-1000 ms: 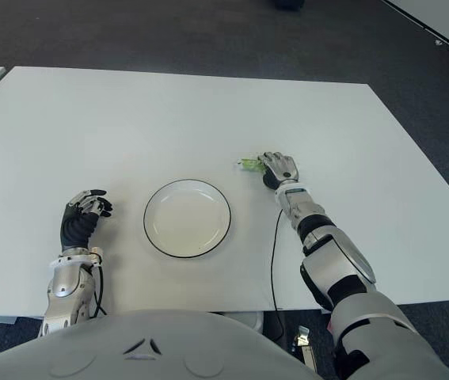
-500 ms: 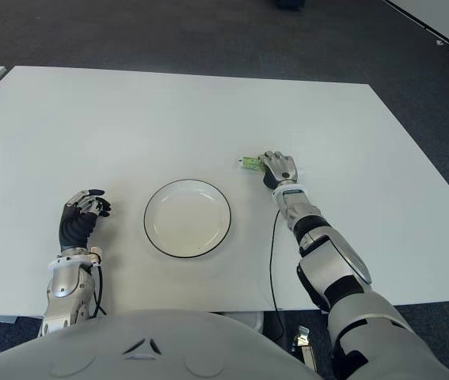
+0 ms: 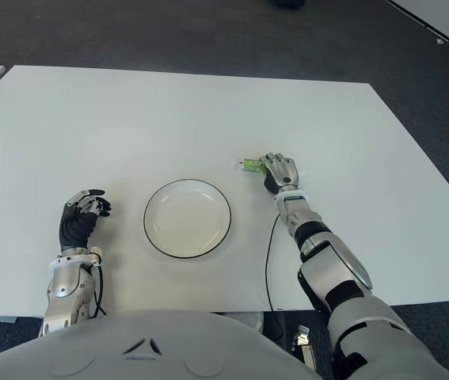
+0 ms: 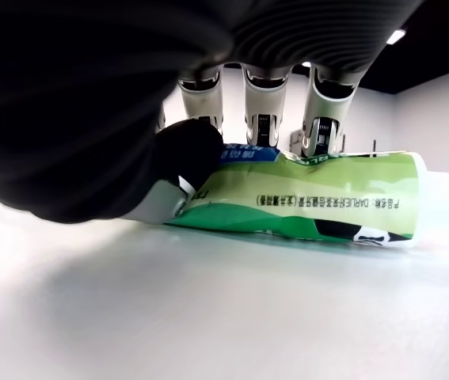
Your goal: Put the toothpaste on the table into the plate.
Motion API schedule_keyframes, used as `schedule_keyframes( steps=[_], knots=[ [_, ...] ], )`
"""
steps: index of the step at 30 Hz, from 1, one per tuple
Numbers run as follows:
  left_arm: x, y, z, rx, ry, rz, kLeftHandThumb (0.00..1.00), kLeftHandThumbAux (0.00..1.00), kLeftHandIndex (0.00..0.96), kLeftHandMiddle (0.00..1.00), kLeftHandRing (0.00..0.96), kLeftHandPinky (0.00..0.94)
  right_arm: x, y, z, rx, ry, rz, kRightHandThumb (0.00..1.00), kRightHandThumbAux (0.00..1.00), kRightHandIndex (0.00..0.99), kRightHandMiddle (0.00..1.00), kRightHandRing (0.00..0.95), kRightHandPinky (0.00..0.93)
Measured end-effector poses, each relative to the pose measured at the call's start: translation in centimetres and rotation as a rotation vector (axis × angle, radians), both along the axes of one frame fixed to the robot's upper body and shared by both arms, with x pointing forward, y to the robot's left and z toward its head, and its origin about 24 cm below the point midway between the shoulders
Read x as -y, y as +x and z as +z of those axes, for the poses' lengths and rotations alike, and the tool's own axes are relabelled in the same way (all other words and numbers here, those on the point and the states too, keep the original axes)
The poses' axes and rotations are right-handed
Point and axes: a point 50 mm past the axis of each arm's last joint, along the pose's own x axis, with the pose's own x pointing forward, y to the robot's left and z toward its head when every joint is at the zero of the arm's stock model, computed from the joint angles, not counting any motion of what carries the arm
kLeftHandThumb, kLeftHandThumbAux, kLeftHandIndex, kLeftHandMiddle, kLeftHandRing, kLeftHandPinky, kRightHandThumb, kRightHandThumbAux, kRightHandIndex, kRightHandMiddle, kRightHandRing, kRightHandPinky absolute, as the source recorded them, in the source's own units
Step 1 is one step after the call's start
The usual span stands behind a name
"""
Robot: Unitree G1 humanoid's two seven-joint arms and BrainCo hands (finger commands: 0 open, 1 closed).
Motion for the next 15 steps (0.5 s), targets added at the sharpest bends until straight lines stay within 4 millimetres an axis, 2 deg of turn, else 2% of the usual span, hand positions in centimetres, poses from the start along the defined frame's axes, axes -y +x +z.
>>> schedule_keyframes(
  steps=[15],
  knots=[
    [-0.05, 0.01, 0.01, 0.0, 0.003, -0.001, 0.694, 0.723, 0.433, 0.602, 0.584, 0.56, 0.5, -0.85, 0.12, 0.134, 0.131, -0.045, 0.851, 0.68, 0.396, 0.551, 0.876, 0.88]
  ],
)
